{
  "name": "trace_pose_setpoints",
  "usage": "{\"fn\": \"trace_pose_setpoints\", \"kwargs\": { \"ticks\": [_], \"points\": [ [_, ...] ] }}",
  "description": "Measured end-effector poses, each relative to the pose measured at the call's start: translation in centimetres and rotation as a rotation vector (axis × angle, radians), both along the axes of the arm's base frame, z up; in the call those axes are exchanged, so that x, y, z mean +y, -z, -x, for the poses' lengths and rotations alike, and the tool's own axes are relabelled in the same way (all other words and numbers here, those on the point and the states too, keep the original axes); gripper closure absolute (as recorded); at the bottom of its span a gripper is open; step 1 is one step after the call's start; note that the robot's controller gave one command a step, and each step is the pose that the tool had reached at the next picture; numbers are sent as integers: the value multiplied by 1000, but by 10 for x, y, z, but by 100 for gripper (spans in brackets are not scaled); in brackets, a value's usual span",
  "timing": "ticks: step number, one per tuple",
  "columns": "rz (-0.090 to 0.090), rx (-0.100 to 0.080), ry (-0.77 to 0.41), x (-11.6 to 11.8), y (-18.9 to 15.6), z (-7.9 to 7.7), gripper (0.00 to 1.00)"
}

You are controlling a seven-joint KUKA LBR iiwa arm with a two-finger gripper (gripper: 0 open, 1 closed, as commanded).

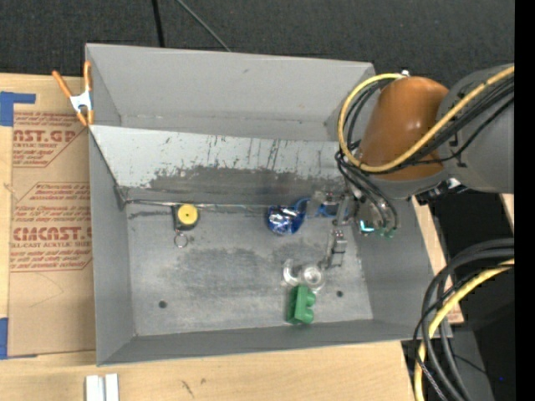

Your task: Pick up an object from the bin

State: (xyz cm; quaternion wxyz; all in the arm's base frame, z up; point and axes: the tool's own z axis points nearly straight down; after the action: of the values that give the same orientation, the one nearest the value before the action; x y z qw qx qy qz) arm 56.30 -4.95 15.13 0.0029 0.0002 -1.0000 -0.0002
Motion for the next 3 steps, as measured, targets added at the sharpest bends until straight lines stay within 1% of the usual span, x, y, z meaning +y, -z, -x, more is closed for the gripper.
{"fn": "trace_pose_setpoints", "kwargs": {
  "ticks": [1,2,3],
  "points": [
    [-2,-2,-499,21,82,51,0],
    [-3,-6,-791,33,51,80,0],
    [-4,-8,-1013,42,40,66,0]
  ]
}}
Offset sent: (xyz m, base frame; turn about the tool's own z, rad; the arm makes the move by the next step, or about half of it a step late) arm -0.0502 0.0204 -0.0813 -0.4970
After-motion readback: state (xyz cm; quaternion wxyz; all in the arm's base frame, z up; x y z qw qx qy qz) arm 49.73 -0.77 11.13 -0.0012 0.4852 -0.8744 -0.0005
